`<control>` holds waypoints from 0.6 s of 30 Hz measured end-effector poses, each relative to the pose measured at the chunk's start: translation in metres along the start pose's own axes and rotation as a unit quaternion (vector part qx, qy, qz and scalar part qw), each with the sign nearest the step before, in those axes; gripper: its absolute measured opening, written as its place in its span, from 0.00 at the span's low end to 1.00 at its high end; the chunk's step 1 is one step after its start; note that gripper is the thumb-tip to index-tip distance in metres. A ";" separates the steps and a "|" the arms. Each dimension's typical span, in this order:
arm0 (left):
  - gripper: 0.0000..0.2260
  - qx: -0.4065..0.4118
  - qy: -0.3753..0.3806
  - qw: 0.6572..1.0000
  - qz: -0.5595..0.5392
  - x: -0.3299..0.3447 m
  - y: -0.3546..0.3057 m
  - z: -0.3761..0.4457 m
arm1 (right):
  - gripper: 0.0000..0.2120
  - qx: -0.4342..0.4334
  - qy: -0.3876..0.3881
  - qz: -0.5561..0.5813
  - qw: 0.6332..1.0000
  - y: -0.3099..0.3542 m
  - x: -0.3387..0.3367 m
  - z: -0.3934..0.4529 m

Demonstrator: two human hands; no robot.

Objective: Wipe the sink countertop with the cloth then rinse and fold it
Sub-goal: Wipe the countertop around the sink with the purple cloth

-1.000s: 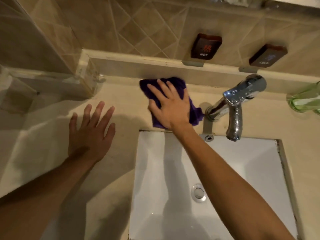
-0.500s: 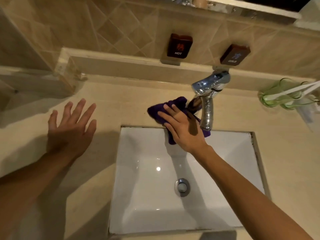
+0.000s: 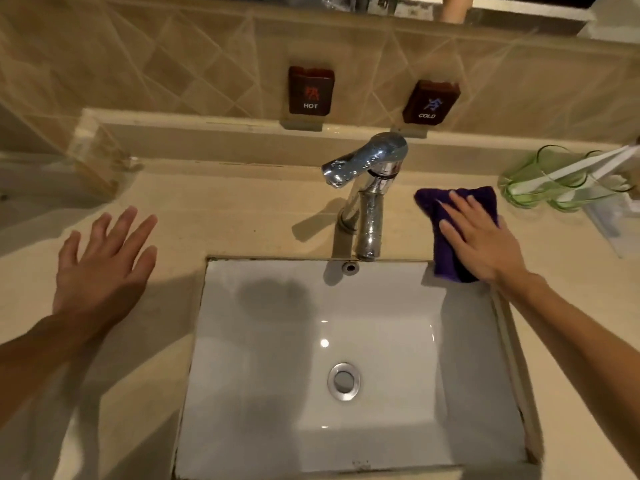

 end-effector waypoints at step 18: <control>0.26 0.162 -0.067 0.984 0.037 0.029 -0.223 0.003 | 0.27 0.039 -0.055 -0.015 0.998 -0.007 0.007 0.012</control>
Point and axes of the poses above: each hand's wrist, its own z-axis towards the middle knuckle, its own x-axis out of the palm, y = z × x, the point moved 8 cm from there along z, towards the middle knuckle, and after that the axes turned 14 degrees about -x, right-handed, at the moved point
